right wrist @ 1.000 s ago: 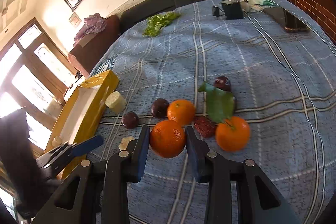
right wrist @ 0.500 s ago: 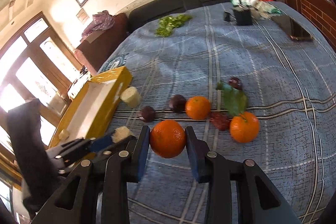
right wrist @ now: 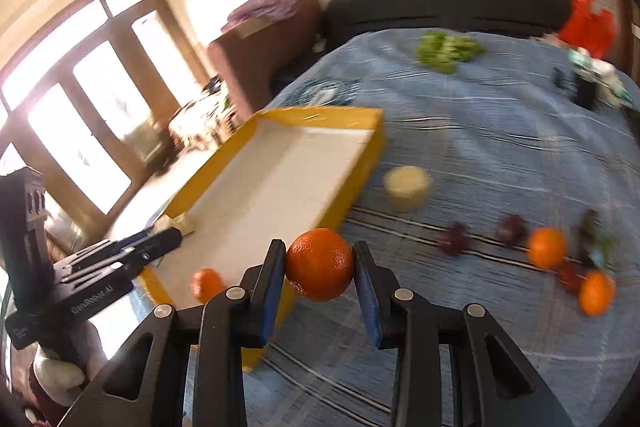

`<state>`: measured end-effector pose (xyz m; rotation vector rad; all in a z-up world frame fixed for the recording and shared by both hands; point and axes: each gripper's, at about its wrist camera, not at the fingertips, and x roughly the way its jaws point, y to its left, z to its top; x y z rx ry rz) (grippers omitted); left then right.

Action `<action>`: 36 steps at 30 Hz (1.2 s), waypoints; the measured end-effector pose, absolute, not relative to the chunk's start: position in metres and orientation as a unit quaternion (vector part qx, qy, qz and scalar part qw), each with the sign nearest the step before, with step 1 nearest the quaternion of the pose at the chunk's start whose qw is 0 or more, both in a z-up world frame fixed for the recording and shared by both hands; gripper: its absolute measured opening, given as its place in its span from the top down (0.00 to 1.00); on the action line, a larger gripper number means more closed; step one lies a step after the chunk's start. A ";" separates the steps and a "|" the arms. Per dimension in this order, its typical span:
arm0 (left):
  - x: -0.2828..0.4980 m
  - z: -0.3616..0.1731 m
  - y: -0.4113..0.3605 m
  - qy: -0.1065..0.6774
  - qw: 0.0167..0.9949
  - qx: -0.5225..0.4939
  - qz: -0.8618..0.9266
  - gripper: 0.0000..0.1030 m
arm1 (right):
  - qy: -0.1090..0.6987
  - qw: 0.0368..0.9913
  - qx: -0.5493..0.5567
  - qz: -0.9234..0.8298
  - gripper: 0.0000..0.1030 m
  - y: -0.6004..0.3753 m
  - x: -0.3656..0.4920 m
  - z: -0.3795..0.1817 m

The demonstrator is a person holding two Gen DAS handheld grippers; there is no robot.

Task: Organize fruits
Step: 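Lower the slice into the box and open the left gripper while the right releases its tangerine there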

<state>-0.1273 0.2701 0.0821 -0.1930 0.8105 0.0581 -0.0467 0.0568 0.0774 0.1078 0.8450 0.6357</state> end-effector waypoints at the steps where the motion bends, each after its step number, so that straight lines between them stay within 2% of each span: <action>1: -0.128 0.077 0.277 0.398 0.912 -0.097 0.034 0.73 | 0.407 0.857 0.046 0.313 0.63 0.069 -0.045 0.075; 16: -0.117 0.041 0.290 0.436 0.893 -0.109 0.031 0.73 | 0.480 0.798 -0.010 0.364 0.63 0.175 0.002 0.029; 25: -0.104 0.049 0.297 0.430 0.895 -0.106 0.047 0.73 | 0.482 0.800 -0.024 0.357 0.63 0.182 0.003 0.025; 33: -0.055 0.059 0.297 0.441 0.891 -0.100 0.043 0.72 | 0.465 0.817 -0.028 0.340 0.63 0.157 -0.013 0.037; 36: -0.042 0.055 0.300 0.455 0.882 -0.117 0.041 0.65 | 0.463 0.815 -0.029 0.348 0.63 0.155 -0.021 0.038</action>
